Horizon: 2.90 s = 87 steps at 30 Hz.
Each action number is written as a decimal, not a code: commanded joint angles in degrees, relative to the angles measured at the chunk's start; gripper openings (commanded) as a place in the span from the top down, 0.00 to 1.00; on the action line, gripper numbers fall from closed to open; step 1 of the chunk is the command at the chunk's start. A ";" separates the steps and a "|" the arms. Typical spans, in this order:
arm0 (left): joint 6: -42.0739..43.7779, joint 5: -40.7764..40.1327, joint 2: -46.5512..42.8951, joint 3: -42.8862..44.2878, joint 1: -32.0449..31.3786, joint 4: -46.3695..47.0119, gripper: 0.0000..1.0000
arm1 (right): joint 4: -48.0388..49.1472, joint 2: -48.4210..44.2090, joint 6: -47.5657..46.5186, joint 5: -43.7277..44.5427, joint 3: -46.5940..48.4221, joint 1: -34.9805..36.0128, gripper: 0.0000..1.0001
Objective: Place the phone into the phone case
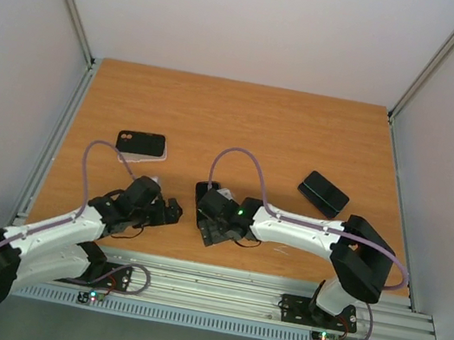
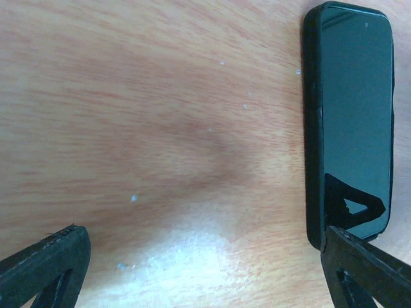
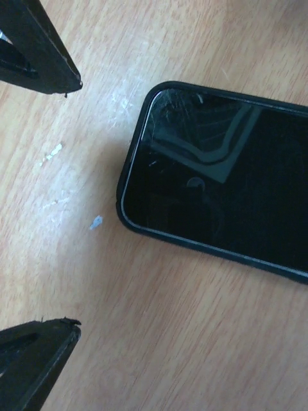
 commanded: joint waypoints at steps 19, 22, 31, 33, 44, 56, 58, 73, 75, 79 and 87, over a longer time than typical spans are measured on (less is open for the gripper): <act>-4.69 1.32 -8.93 -4.19 1.89 0.29 0.01 | 7.38 10.65 4.92 4.66 6.60 1.86 0.01; -5.13 2.44 -7.19 -4.10 1.85 1.83 0.01 | 8.13 12.64 5.58 5.16 7.44 1.86 0.02; -6.79 4.18 -5.19 -4.72 1.85 5.69 0.01 | 6.03 16.43 9.05 10.23 8.90 1.34 0.02; -6.94 4.36 -4.76 -4.63 1.84 6.18 0.01 | 6.71 16.50 8.83 9.55 8.50 0.98 0.02; -10.45 9.32 1.38 -3.90 2.14 15.78 0.01 | 14.21 9.89 8.70 1.77 1.24 0.13 0.22; -15.42 17.94 15.78 -1.10 2.50 31.23 0.08 | 24.86 0.55 9.05 -4.97 -7.28 0.02 0.32; -16.14 19.51 18.73 -0.45 2.47 33.30 0.11 | 26.76 0.36 9.26 -6.26 -8.19 -0.03 0.32; -20.65 23.19 31.86 -1.56 2.11 48.29 0.43 | 34.57 1.07 11.60 -9.93 -11.64 -0.42 0.33; -19.86 23.30 31.70 -1.35 2.11 47.91 0.50 | 34.97 0.79 11.10 -10.00 -11.87 -0.51 0.33; -17.78 22.91 29.85 -1.12 2.11 46.02 0.67 | 35.79 -0.30 9.89 -9.65 -12.93 -0.72 0.33; -10.89 20.62 19.17 0.27 2.11 37.55 0.97 | 38.26 -6.05 7.60 -12.44 -16.26 -1.81 0.20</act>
